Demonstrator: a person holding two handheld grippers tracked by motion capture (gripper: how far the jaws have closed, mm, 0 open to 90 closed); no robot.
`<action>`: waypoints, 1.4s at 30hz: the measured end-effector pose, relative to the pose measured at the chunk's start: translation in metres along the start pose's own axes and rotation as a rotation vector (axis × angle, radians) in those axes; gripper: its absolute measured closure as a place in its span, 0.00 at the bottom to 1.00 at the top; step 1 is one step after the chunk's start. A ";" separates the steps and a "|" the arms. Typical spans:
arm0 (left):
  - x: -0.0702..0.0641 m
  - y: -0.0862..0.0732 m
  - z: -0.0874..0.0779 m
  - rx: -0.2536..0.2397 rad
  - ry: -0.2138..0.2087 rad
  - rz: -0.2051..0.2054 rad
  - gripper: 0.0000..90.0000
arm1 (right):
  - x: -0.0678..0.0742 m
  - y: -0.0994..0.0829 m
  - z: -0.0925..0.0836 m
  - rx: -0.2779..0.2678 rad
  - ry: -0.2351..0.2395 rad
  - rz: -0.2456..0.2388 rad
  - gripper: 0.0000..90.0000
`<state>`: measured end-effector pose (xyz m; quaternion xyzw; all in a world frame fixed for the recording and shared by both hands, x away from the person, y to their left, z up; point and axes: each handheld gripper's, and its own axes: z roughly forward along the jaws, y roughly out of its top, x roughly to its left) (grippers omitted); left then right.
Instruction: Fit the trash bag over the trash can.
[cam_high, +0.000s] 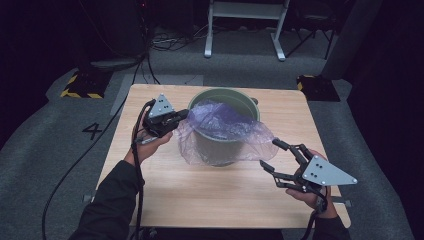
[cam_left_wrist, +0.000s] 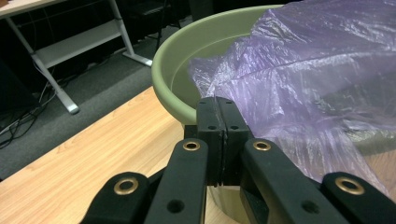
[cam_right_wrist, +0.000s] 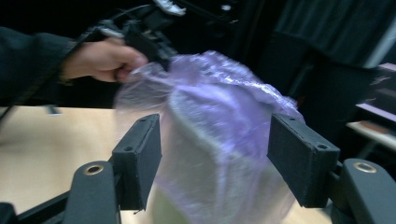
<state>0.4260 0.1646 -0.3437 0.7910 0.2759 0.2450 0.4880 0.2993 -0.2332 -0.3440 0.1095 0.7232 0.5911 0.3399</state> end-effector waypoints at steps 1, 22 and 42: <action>0.000 0.000 0.000 0.000 -0.001 -0.001 0.99 | -0.001 0.003 0.003 0.022 -0.050 -0.028 0.39; 0.003 -0.001 0.001 -0.011 0.002 -0.002 0.96 | -0.037 0.000 0.021 0.089 -0.211 0.082 0.62; 0.030 -0.015 0.029 -0.038 0.039 -0.076 0.91 | -0.117 -0.043 0.104 0.379 -0.175 0.395 0.98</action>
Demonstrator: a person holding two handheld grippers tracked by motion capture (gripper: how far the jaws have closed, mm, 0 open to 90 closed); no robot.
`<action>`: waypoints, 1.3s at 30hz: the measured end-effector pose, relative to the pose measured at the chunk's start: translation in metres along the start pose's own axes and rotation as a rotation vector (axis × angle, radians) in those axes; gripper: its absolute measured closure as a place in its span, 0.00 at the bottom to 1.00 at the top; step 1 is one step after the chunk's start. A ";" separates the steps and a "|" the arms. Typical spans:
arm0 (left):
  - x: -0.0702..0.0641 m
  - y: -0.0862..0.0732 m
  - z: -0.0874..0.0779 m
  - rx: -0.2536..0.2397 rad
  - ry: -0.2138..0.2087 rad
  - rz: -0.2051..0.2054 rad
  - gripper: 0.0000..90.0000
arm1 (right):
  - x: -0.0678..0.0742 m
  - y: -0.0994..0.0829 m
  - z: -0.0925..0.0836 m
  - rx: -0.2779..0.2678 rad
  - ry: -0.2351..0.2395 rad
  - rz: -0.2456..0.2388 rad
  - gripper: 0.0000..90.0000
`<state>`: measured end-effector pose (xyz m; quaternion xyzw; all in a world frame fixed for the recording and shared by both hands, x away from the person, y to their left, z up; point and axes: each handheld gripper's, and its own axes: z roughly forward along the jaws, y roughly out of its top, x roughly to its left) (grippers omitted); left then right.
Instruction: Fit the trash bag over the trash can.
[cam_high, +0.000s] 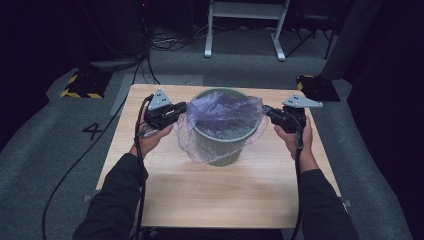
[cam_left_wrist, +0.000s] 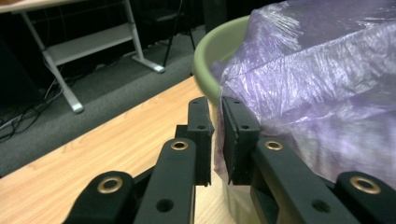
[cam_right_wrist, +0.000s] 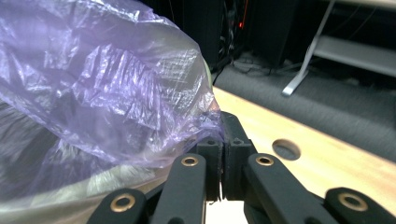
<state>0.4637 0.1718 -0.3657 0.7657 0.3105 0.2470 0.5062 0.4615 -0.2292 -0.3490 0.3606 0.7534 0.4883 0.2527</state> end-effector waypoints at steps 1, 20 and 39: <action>0.001 -0.001 0.002 0.000 0.001 -0.003 0.90 | -0.002 -0.001 0.004 0.005 0.018 0.028 0.98; 0.005 -0.021 0.032 0.105 -0.025 -0.037 1.00 | -0.019 -0.023 0.042 0.089 0.054 0.138 0.99; 0.004 -0.031 -0.003 0.058 0.019 -0.065 0.40 | -0.018 -0.036 0.032 0.034 0.006 0.121 1.00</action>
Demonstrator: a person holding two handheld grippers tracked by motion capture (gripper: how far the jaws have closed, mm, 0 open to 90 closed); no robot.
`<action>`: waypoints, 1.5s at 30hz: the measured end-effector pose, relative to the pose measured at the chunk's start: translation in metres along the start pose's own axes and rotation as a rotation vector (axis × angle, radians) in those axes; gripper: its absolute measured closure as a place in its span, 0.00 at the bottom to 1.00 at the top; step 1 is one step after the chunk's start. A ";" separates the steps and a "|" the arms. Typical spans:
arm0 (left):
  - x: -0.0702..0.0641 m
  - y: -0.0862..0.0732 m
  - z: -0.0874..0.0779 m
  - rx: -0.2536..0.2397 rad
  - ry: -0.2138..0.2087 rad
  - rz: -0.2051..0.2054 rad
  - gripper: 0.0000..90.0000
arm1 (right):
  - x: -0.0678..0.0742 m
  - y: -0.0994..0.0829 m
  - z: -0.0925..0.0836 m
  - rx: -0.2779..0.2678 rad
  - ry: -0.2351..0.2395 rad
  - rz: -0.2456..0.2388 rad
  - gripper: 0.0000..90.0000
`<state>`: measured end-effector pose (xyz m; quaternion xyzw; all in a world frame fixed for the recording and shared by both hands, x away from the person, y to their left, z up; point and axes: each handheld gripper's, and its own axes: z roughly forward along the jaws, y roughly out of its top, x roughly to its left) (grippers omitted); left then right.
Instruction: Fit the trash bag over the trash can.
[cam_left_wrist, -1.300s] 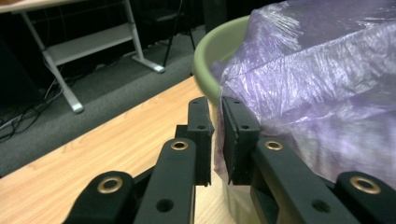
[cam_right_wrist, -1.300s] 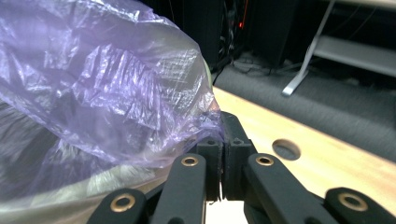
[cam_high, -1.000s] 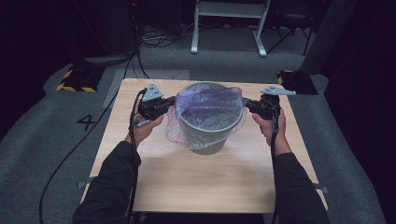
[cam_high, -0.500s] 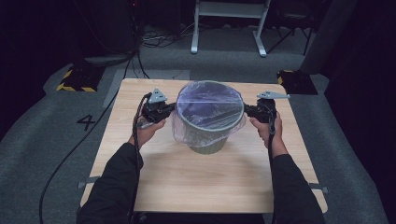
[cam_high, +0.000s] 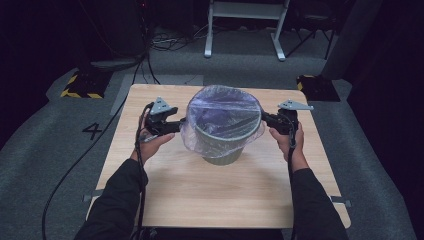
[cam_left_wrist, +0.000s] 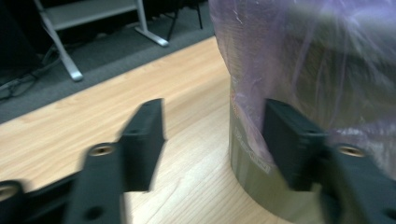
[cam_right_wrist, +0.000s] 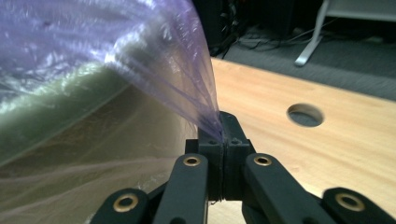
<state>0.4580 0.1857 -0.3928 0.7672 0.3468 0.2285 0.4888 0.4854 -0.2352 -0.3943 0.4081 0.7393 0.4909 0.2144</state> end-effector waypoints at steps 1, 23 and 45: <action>0.000 0.000 -0.007 -0.014 -0.007 0.010 0.38 | 0.000 0.001 -0.003 -0.007 -0.007 -0.002 1.00; -0.080 -0.027 -0.028 -0.038 -0.158 0.152 0.31 | 0.004 0.002 -0.023 -0.031 -0.028 -0.039 1.00; -0.074 -0.044 -0.008 0.027 -0.178 0.190 1.00 | 0.002 -0.006 -0.022 -0.007 -0.036 -0.051 0.96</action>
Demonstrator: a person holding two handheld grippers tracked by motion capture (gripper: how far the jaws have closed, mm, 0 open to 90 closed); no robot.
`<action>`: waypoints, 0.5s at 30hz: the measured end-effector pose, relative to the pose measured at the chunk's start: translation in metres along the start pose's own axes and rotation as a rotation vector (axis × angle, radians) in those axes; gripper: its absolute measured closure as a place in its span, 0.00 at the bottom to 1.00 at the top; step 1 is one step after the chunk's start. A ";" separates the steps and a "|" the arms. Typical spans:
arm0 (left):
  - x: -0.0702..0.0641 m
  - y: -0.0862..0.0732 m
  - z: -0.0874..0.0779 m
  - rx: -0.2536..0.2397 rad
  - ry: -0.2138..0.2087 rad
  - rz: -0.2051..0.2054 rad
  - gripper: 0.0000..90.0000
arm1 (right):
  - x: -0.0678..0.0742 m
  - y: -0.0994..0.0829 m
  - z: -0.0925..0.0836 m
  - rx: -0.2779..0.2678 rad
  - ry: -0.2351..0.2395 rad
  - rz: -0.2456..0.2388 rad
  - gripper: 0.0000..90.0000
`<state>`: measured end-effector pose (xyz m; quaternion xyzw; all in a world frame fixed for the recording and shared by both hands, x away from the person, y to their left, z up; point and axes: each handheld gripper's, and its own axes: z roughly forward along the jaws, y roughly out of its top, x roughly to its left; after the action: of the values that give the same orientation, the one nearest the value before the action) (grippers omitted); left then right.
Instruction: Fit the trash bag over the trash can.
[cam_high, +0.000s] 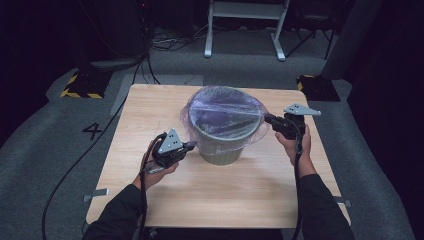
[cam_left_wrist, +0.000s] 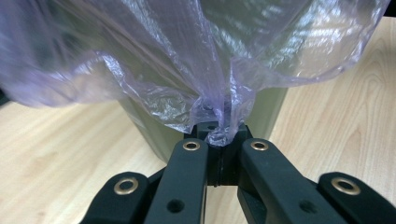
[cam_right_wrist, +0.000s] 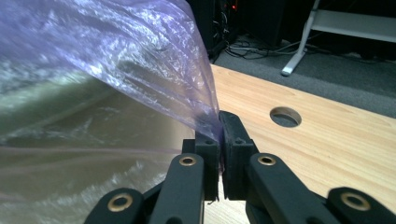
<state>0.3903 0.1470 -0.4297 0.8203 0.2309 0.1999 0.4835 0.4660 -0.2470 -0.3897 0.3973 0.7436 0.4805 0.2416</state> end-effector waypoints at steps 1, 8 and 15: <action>0.000 -0.002 0.004 0.019 -0.003 0.003 1.00 | 0.000 -0.001 0.000 0.002 -0.001 0.003 0.95; 0.003 -0.015 0.021 0.086 0.001 -0.008 1.00 | -0.002 -0.009 0.001 0.009 -0.025 -0.007 0.92; 0.014 -0.027 0.019 0.127 0.013 -0.027 1.00 | -0.002 -0.008 -0.004 -0.013 -0.050 -0.022 0.68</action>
<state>0.4071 0.1534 -0.4610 0.8448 0.2573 0.1837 0.4316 0.4613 -0.2526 -0.3948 0.3994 0.7386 0.4725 0.2677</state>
